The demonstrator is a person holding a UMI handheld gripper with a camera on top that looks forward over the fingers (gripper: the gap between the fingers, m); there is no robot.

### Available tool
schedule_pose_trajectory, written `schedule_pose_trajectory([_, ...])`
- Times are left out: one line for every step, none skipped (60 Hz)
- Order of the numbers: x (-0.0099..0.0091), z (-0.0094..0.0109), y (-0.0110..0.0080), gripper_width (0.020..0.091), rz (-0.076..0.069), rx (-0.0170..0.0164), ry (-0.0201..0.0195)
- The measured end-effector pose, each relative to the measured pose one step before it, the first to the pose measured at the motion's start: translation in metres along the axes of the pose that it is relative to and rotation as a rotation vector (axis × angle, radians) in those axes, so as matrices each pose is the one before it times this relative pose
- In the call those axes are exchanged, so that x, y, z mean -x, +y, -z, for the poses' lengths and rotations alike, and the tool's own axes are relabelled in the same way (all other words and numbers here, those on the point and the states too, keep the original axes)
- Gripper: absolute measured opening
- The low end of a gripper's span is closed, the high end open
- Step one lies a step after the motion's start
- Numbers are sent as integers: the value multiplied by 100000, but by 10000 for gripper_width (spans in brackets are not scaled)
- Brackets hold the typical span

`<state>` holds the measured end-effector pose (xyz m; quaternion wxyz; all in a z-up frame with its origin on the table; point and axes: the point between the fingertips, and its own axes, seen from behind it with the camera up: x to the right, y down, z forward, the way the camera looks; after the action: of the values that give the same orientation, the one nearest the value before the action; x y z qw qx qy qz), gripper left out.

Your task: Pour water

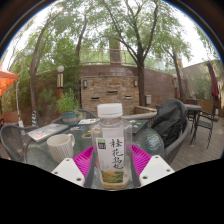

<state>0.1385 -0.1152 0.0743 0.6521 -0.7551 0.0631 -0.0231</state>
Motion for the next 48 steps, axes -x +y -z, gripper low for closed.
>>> schedule_pose_trajectory([107, 30, -50, 564, -7, 501, -167])
schedule_pose_trajectory([-192, -102, 31, 563, -47, 530, -130])
schedule_pose_trajectory([20, -62, 14, 555, 3, 590, -205])
schedule_pose_trajectory([3, -61, -30, 542, 198, 539, -184])
schedule_pose_trajectory([-489, 324, -242, 542, 132, 1052, -249])
schedule_pose_trajectory([481, -465, 267, 533, -112, 279, 126])
schedule_pose_trajectory([42, -68, -22, 512, -243, 728, -195])
schedule_pose_trajectory([-5, -68, 13, 512, -175, 1125, -22])
schedule_pose_trajectory([-21, -65, 11, 507, 149, 1286, 113])
schedule_pose_trajectory([-46, -34, -4, 480, 613, 1330, 210])
schedule_pose_trajectory([-285, 167, -126, 480, 635, 1605, 491])
schedule_pose_trajectory([-45, -65, 39, 481, 1344, 1367, 759])
schedule_pose_trajectory([-142, -70, -133, 480, 2163, 1583, 508])
schedule_pose_trajectory([415, 4, 70, 450, 2978, 413, 684])
schedule_pose_trajectory([132, 109, -290, 451, 2798, 596, 427])
schedule_pose_trajectory([-14, -13, -354, 451, 2732, 274, 502])
schedule_pose_trajectory([24, -79, -391, 450, 2905, 323, 408])
schedule_pose_trajectory([26, -44, -474, 451, 2832, 376, 323])
schedule_pose_trajectory([-211, -289, -491, 451, 2801, 487, -275])
schedule_pose_trajectory([35, -99, -595, 451, 3214, 284, 82])
schedule_pose_trajectory([40, -43, -557, 451, 3293, 192, 207])
schedule_pose_trajectory([-58, -74, -629, 452, 3541, 1, 596])
schedule_pose_trajectory([-73, -125, -632, 451, 3812, -153, 759])
schedule_pose_trajectory([-31, -184, -597, 450, 4417, 30, 623])
schedule_pose_trajectory([-401, 21, -547, 449, 4982, 998, -1014])
schedule_pose_trajectory([133, -554, 436, 449, 5065, -237, -34])
schedule_pose_trajectory([163, -273, -331, 448, 5800, 790, -87])
schedule_pose_trajectory([178, -258, -372, 451, 5670, 545, 9])
schedule_pose_trajectory([-25, 13, -1090, 450, 6592, 1541, 182])
schedule_pose_trajectory([312, -466, -402, 450, 5918, 141, 589])
schedule_pose_trajectory([172, -336, -296, 450, 6275, 277, 407])
schedule_pose_trajectory([-53, -270, -155, 449, 6571, 514, -315])
schedule_pose_trajectory([609, -701, -150, 449, 6611, 41, 1178])
schedule_pose_trajectory([241, -167, -202, 450, 7139, 440, -19])
schedule_pose_trajectory([252, -150, -279, 449, 7072, 253, -59])
schedule_pose_trajectory([144, -156, -194, 448, 6891, 259, 408])
schedule_pose_trajectory([88, -122, -136, 449, 6860, 533, 593])
schedule_pose_trajectory([-591, 448, 28, 448, 7418, 867, -1025])
schedule_pose_trajectory([201, -503, -245, 449, 6411, 224, 1573])
schedule_pose_trajectory([105, -112, -167, 449, 6700, 280, 448])
schedule_pose_trajectory([121, -105, -101, 448, 6439, 518, 323])
schedule_pose_trajectory([179, -103, -94, 448, 6111, 671, 201])
schedule_pose_trajectory([-54, 323, 61, 448, 5988, 780, -76])
schedule_pose_trajectory([-156, -267, 59, 449, 5599, 345, 90])
schedule_pose_trajectory([171, -720, -189, 449, 3917, 223, 934])
schedule_pose_trajectory([-96, -69, -82, 449, 4322, 710, 903])
schedule_pose_trajectory([-128, -46, 15, 447, 4227, 787, 892])
schedule_pose_trajectory([-117, -80, 56, 448, 4407, 946, 730])
